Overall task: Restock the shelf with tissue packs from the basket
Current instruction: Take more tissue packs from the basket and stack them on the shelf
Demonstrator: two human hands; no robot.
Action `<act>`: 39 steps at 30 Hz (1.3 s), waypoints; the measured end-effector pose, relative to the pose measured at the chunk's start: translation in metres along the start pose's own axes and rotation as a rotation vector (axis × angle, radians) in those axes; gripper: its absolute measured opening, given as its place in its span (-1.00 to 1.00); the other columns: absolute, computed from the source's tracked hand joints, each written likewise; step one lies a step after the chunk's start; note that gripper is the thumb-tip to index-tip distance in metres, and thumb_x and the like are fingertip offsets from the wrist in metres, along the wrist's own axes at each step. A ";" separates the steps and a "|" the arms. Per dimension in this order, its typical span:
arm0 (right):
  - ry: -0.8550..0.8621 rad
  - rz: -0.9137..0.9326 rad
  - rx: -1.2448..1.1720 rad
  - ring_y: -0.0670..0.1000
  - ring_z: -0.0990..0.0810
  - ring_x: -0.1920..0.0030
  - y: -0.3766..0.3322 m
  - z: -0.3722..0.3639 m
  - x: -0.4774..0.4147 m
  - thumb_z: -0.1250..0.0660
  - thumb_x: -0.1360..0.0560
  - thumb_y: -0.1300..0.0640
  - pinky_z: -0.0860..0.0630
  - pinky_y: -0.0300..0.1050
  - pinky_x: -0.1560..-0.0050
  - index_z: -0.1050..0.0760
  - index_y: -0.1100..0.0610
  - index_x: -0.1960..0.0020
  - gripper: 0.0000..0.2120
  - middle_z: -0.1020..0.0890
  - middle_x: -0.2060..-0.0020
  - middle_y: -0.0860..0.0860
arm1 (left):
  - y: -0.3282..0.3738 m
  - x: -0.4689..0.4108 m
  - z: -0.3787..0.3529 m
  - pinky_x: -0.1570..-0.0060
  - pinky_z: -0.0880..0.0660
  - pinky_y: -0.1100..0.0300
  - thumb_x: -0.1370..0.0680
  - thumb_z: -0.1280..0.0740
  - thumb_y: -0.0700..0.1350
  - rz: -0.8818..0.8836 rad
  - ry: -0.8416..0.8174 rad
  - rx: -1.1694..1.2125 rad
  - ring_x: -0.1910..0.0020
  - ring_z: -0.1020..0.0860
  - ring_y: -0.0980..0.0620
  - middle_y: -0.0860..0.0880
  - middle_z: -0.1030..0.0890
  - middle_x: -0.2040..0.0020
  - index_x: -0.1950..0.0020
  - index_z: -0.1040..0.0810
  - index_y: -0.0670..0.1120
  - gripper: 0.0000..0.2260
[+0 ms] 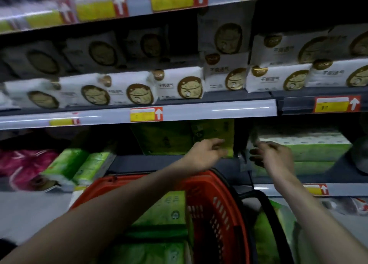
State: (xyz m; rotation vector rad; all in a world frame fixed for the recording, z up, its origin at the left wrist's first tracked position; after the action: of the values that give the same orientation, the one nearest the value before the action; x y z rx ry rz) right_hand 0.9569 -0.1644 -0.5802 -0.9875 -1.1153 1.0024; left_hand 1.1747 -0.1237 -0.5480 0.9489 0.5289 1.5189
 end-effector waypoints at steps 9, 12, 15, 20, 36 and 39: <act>-0.495 0.350 0.503 -0.17 -0.62 -0.07 -0.023 -0.138 0.150 -0.36 -0.65 0.07 -0.50 -0.17 -0.04 -0.69 -0.07 -0.04 -0.87 -0.71 0.01 -0.17 | -0.117 0.150 0.103 -0.20 -0.59 0.04 -0.55 -0.36 0.09 0.031 0.134 -0.138 -0.10 -0.66 0.11 0.02 -0.69 -0.20 -0.39 -0.59 0.01 -0.58; -0.606 0.362 0.572 -0.22 -0.63 -0.04 -0.016 -0.174 0.188 -0.37 -0.64 0.06 -0.48 -0.33 0.03 -0.67 -0.10 -0.05 -0.89 -0.71 0.04 -0.21 | -0.156 0.186 0.115 -0.06 -0.61 0.21 -0.59 -0.42 -0.02 0.063 0.169 -0.007 -0.03 -0.66 0.27 0.09 -0.71 -0.14 -0.36 -0.61 -0.01 -0.67; -0.710 0.329 0.668 -0.21 -0.64 -0.04 -0.005 -0.195 0.218 -0.38 -0.63 0.00 -0.47 -0.39 0.07 -0.63 -0.16 -0.12 -0.90 -0.69 0.00 -0.24 | -0.195 0.216 0.122 -0.18 -0.62 0.08 -0.53 -0.41 0.07 0.113 0.249 0.052 -0.14 -0.66 0.18 0.05 -0.70 -0.20 -0.36 -0.62 0.03 -0.60; -0.662 0.195 0.777 0.05 -0.62 -0.22 0.044 -0.202 0.230 -0.40 -0.59 -0.01 -0.51 -0.07 -0.12 -0.51 -0.11 -0.39 -0.63 -0.61 -0.28 0.01 | -0.238 0.243 0.130 -0.14 -0.61 0.06 -0.56 -0.40 -0.03 0.246 0.357 -0.085 -0.13 -0.68 -0.03 -0.03 -0.67 -0.27 -0.43 -0.56 -0.02 -0.57; -0.457 -0.298 0.454 0.13 -0.54 -0.26 0.104 -0.187 0.199 -0.45 -0.51 -0.13 -0.48 0.17 -0.32 -0.53 0.00 -0.29 -0.58 -0.60 -0.26 0.03 | -0.285 0.242 0.108 -0.30 -0.52 -0.06 -0.51 -0.37 0.13 0.579 0.281 0.292 -0.13 -0.61 -0.10 -0.10 -0.66 -0.14 -0.24 -0.58 -0.08 -0.61; -0.439 -0.321 0.360 0.12 -0.50 -0.22 0.099 -0.184 0.198 -0.44 -0.53 -0.10 -0.46 0.22 -0.36 -0.53 0.02 -0.25 -0.65 -0.57 -0.19 0.03 | -0.285 0.241 0.115 -0.24 -0.57 -0.08 -0.51 -0.42 0.09 0.578 0.368 0.397 -0.04 -0.63 -0.08 -0.10 -0.67 -0.07 0.03 -0.63 -0.08 -0.76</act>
State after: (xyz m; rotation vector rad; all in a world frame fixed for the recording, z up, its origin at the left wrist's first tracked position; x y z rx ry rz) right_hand 1.1541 0.0299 -0.6588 -0.2894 -1.3395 1.1308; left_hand 1.4457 0.1408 -0.6430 1.1975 0.8952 2.1835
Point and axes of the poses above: each hand's wrist, its own x-axis away from the middle knuckle, its own z-axis out of the back of the hand, y = z × x, the point moved 7 cm from there along -x, towards the middle knuckle
